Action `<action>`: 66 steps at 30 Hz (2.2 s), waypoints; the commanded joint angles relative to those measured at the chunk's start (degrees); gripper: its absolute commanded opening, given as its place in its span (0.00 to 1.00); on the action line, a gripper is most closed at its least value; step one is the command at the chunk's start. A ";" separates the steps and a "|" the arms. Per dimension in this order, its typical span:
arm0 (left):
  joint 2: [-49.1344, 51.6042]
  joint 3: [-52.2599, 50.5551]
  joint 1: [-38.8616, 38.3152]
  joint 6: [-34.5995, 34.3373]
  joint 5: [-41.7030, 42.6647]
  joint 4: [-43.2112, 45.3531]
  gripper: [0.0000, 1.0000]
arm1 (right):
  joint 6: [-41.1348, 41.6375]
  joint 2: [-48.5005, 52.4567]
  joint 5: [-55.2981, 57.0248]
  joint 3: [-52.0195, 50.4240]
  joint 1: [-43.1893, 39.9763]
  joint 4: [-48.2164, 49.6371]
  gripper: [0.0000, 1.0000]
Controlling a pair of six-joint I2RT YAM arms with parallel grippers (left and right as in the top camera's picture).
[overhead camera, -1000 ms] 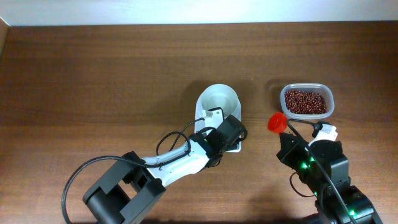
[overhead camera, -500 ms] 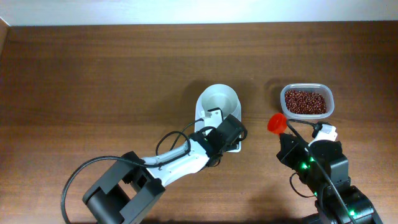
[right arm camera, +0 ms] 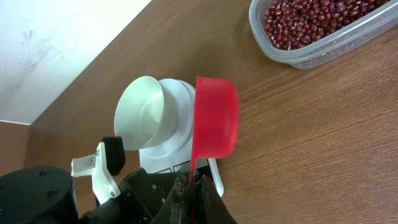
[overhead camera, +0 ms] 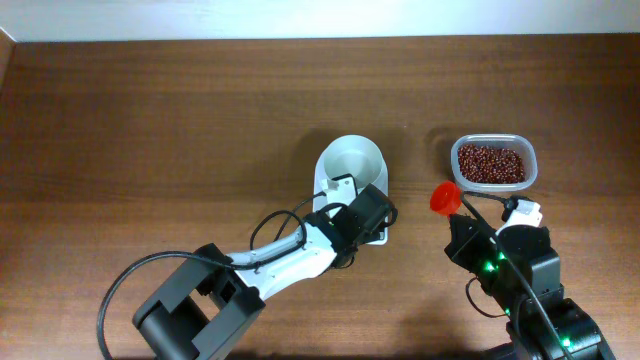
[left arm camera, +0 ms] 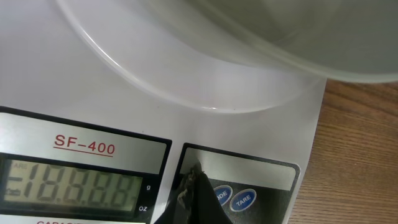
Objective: Scoop and weigh 50g on scale
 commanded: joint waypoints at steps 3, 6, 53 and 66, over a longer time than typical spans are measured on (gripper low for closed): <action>2.08 -0.94 -0.22 -1.86 2.16 -0.96 0.00 | -0.83 -0.07 -0.31 0.37 -0.42 0.00 0.04; 2.08 -0.92 -0.22 -1.84 2.16 -0.98 0.00 | -0.83 -0.07 -0.35 0.37 -0.42 0.00 0.04; -44.11 17.31 37.42 96.10 37.13 -50.58 0.99 | -0.81 -0.07 -2.84 0.37 -0.42 -0.02 0.04; -27.56 38.01 37.46 106.49 39.67 -70.34 0.99 | -14.21 -0.13 -9.35 4.59 -0.42 -8.66 0.04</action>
